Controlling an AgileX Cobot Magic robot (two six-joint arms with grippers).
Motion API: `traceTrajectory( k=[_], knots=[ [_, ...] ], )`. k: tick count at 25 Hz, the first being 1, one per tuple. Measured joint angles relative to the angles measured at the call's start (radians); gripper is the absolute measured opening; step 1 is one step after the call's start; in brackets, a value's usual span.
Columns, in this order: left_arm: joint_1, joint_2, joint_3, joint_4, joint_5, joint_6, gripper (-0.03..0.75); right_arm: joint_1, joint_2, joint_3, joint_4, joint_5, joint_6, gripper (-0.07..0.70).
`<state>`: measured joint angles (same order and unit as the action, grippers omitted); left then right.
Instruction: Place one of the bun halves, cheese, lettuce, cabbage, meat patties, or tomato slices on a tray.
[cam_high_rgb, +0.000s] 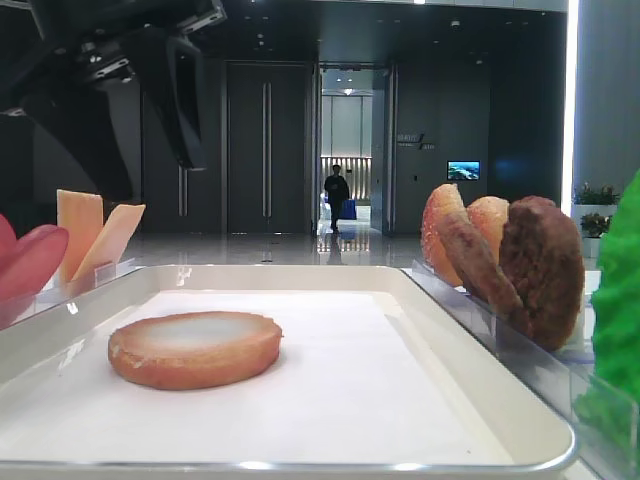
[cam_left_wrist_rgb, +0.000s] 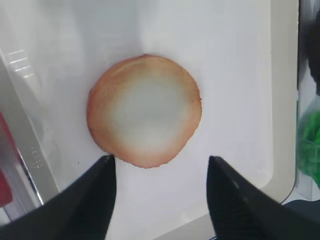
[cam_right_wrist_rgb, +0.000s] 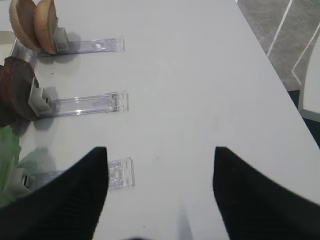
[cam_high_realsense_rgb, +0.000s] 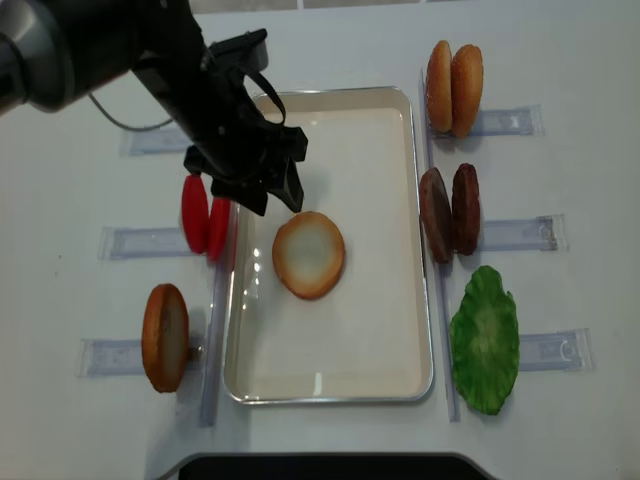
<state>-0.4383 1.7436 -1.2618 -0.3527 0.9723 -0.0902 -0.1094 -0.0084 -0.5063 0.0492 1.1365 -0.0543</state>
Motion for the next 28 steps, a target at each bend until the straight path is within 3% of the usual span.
traceTrajectory(
  k=[4,9,17,22,28],
  knots=[
    [0.000,-0.002,-0.102,0.036,0.068,-0.056,0.440,0.000,0.000,0.000,0.000,0.000,0.000,0.433],
    [0.000,-0.002,-0.256,0.196,0.225,-0.214,0.440,0.000,0.000,0.000,0.000,0.000,0.000,0.433],
    [0.007,-0.019,-0.302,0.389,0.249,-0.278,0.434,0.000,0.000,0.000,0.000,0.000,0.000,0.433],
    [0.139,-0.019,-0.303,0.596,0.249,-0.246,0.433,0.000,0.000,0.000,0.000,0.000,0.000,0.433],
    [0.319,-0.023,-0.300,0.672,0.249,-0.152,0.433,0.000,0.000,0.000,0.000,0.000,0.000,0.433]
  ],
)
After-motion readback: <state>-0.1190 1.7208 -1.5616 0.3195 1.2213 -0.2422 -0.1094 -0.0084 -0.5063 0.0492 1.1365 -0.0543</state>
